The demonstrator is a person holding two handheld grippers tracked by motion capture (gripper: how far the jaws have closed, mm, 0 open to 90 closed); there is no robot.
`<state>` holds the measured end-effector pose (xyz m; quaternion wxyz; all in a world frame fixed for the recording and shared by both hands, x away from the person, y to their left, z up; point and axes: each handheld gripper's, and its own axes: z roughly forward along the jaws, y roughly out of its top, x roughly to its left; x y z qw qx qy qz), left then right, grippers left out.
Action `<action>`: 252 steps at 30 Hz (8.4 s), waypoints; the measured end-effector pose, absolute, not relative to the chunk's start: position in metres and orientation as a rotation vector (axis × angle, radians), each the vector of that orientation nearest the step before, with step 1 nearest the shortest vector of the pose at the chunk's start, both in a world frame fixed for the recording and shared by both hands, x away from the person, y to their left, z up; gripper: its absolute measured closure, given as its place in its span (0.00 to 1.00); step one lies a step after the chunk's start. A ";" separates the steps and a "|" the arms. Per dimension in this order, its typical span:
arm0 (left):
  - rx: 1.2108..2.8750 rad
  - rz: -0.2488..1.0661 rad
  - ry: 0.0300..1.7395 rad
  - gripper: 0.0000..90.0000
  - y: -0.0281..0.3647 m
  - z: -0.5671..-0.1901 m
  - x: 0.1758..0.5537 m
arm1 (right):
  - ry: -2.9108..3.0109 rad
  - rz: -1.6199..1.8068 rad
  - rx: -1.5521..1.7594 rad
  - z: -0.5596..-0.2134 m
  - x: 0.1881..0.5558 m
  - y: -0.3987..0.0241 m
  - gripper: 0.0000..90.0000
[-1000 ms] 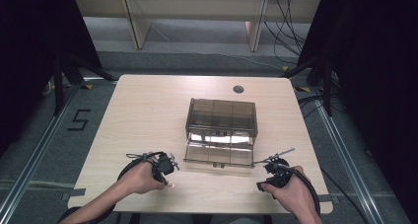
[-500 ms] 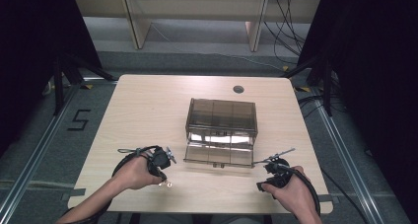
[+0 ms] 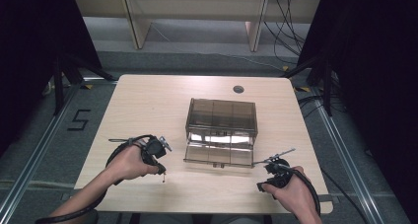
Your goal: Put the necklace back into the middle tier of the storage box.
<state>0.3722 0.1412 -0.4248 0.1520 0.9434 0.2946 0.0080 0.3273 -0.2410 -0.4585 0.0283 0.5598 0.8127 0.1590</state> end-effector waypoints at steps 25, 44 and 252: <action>2.700 0.040 0.870 0.98 0.133 -0.387 0.389 | 2.496 0.465 1.738 -0.462 0.328 -0.245 0.60; 2.680 0.042 0.880 0.98 0.124 -0.376 0.398 | 2.480 0.490 1.740 -0.464 0.327 -0.247 0.60; 2.783 0.079 0.803 0.98 0.029 -0.367 0.446 | 2.304 0.538 1.783 -0.460 0.315 -0.248 0.84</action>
